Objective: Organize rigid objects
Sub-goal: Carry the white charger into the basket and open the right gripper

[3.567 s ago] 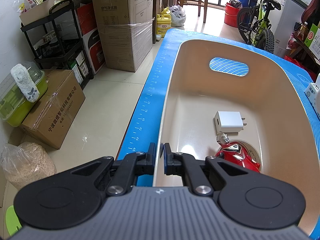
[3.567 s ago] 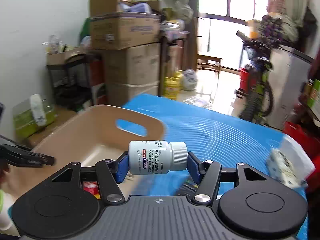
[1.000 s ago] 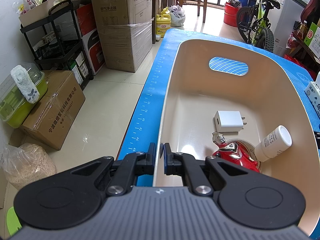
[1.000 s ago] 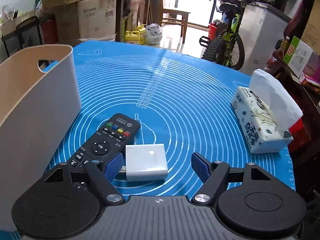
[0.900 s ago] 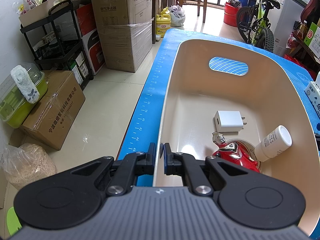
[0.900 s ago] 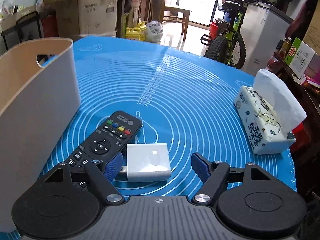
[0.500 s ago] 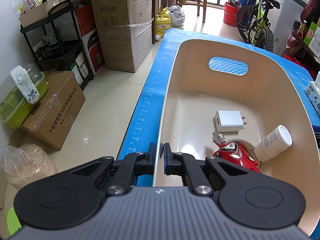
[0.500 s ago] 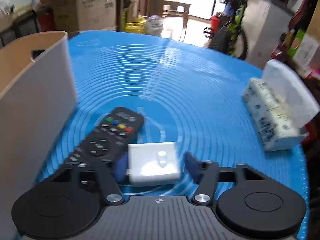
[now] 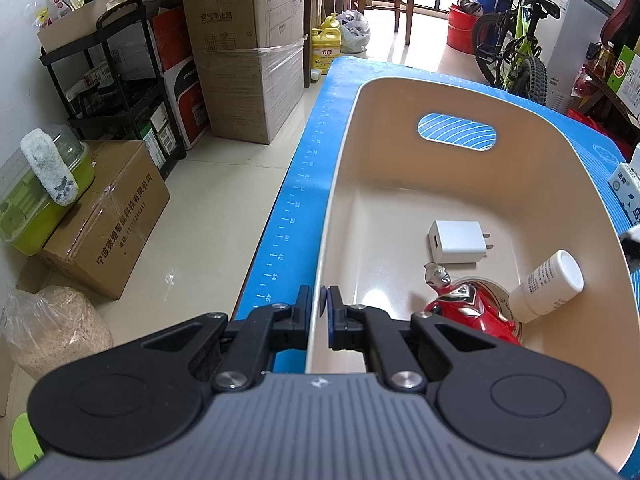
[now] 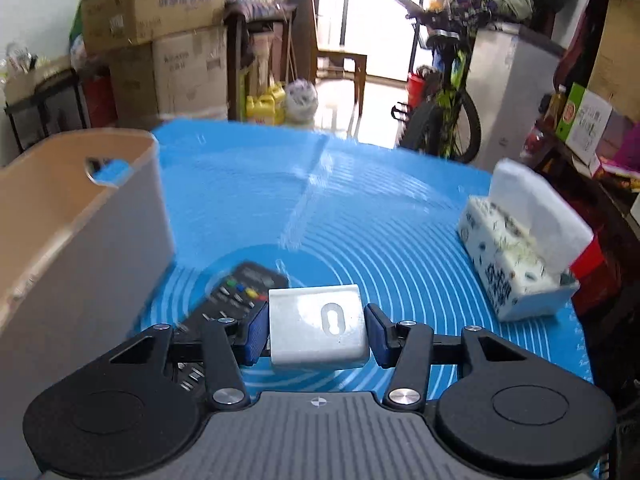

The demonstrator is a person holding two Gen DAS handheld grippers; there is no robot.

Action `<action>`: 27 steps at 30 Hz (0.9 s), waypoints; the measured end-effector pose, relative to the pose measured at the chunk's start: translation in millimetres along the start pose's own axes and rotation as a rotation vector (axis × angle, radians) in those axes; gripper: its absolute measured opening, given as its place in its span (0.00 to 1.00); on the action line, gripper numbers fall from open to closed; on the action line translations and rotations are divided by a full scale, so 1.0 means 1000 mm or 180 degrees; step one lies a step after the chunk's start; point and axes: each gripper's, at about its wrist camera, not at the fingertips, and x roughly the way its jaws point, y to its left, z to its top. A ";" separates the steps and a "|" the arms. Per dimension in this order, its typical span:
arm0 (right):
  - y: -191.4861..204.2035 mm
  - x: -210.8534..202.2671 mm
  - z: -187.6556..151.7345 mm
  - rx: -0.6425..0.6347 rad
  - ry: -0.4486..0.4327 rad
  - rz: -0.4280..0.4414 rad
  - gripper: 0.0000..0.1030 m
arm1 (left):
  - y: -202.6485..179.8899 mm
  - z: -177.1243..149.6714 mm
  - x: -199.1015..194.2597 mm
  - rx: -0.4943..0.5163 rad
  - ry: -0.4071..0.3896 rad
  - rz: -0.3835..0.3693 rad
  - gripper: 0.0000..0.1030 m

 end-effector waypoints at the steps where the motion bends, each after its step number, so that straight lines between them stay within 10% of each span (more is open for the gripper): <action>1: 0.004 -0.006 0.005 -0.0008 -0.0051 0.0032 0.55 | 0.000 0.000 0.000 0.0004 0.0004 0.0001 0.09; 12: 0.075 -0.055 0.057 -0.0284 -0.0427 0.0572 0.55 | 0.000 0.001 0.001 -0.0002 0.0003 -0.0004 0.09; 27: 0.187 -0.033 0.037 -0.1167 0.0140 0.0945 0.55 | -0.001 0.001 0.001 -0.0004 0.0002 -0.0004 0.08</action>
